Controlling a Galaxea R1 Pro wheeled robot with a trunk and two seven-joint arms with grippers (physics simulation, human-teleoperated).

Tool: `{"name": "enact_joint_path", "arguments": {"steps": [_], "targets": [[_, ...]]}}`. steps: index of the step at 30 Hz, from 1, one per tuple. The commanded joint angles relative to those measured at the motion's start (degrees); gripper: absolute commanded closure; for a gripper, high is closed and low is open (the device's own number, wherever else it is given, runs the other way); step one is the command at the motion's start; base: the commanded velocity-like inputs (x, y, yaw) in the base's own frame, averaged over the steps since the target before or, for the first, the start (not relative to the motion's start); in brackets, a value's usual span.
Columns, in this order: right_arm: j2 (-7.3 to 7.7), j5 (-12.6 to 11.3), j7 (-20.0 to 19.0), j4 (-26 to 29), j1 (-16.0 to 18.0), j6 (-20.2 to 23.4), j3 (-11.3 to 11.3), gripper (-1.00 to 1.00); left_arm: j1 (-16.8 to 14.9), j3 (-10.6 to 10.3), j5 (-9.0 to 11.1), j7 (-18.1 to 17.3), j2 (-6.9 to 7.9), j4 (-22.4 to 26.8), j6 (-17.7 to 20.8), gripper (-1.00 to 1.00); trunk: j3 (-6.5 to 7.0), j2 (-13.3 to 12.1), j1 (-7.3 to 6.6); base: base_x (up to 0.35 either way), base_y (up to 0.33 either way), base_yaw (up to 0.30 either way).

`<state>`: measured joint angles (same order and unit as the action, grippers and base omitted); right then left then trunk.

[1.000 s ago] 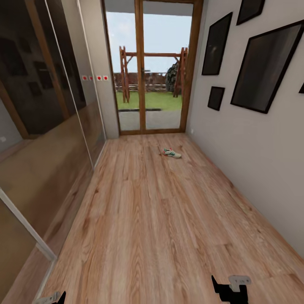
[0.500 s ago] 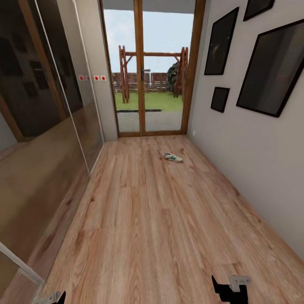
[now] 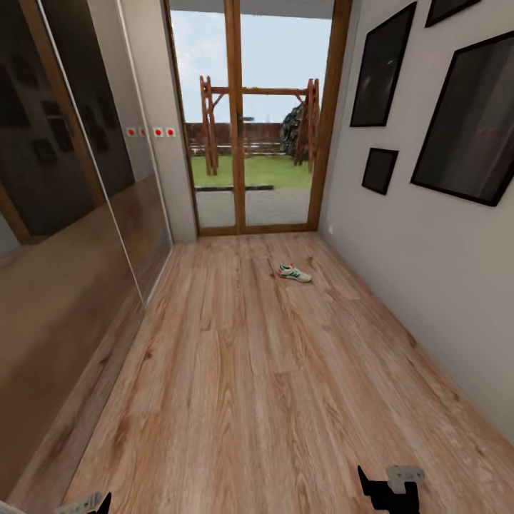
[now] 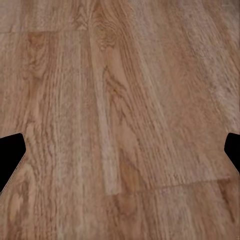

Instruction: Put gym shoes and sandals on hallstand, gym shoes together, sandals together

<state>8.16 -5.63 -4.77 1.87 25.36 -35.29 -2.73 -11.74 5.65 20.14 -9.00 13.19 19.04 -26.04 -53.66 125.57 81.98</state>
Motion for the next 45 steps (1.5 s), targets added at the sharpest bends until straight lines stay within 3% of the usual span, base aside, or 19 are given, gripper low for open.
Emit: {"name": "enact_joint_path", "arguments": {"steps": [1, 45], "targets": [[0.02, -0.6, -0.4, -0.1, 0.0, -0.2, -0.3, -1.00, 0.0, 0.2, 0.6, -0.6, -0.01, -0.1, 0.0, -1.00, -0.05, 0.0, 0.03, 0.341, 0.000, 0.000], [0.02, -0.6, -0.4, 0.0, 0.0, -0.2, -0.3, -1.00, 0.0, 0.2, 0.6, -0.6, -0.01, -0.1, -0.1, -1.00, -0.05, 0.0, 0.03, 0.341, 0.003, 0.000]]}}
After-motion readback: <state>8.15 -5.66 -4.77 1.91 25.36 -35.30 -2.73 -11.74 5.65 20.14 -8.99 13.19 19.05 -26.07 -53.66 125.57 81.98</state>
